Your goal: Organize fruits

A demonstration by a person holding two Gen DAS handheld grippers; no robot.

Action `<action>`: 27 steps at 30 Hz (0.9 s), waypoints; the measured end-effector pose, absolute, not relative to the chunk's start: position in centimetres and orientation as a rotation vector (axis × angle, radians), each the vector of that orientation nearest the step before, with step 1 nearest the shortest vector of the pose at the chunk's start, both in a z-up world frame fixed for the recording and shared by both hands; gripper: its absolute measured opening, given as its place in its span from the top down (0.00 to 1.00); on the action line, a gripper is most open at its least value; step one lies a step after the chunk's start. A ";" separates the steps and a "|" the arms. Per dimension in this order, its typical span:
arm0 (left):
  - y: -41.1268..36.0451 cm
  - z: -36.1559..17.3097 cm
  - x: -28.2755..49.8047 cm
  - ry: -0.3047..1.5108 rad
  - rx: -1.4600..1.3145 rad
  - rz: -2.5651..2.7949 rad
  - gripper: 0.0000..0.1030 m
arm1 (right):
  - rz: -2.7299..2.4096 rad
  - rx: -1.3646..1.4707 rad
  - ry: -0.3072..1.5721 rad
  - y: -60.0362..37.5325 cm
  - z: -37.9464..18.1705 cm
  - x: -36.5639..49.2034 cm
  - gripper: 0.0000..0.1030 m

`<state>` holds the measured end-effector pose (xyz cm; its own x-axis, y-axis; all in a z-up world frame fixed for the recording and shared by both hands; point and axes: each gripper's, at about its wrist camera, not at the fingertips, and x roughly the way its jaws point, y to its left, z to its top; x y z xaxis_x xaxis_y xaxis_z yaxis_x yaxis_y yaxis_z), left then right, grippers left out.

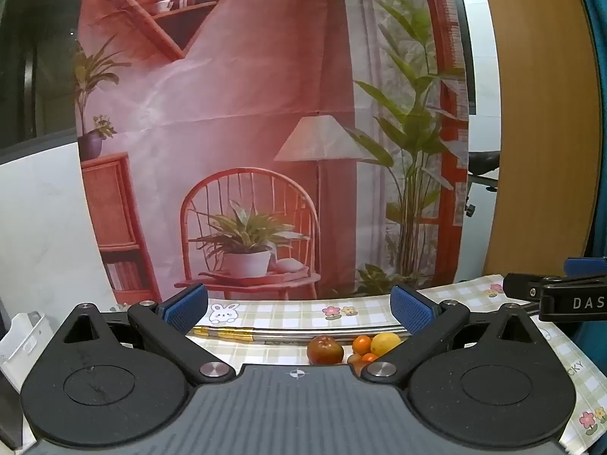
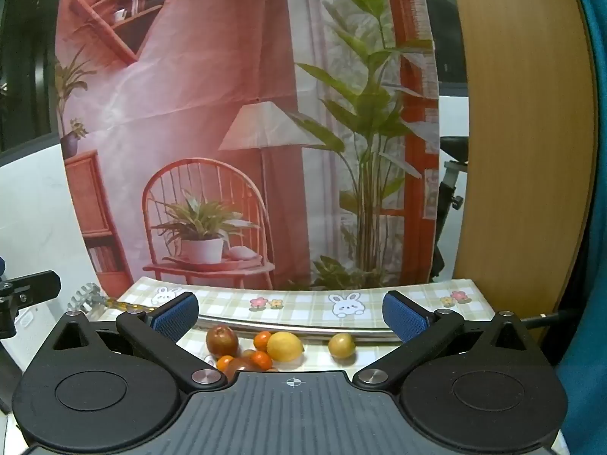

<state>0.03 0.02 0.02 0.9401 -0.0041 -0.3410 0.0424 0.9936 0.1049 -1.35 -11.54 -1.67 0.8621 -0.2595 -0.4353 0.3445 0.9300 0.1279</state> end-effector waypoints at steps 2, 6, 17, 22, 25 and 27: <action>0.0 0.0 0.0 0.345 0.111 -0.026 0.00 | -0.317 0.201 0.423 -11.6 -1.6 -1.4 0.00; 0.4 -0.1 0.0 0.342 0.104 -0.029 0.00 | -0.311 0.198 0.422 -11.7 -1.4 -1.5 0.00; 0.1 0.1 -0.2 0.333 0.096 -0.028 0.00 | -0.318 0.196 0.415 -11.7 -1.5 -1.5 0.00; 0.1 0.0 -0.3 0.330 0.097 -0.036 0.00 | -0.318 0.196 0.415 -11.8 -1.5 -1.5 0.00; 0.1 -0.1 -0.4 0.329 0.107 -0.034 0.00 | -0.317 0.197 0.415 -11.8 -1.5 -1.4 0.00; 0.1 -0.1 -0.5 0.326 0.112 -0.035 0.00 | -0.318 0.197 0.415 -11.8 -1.6 -1.4 0.00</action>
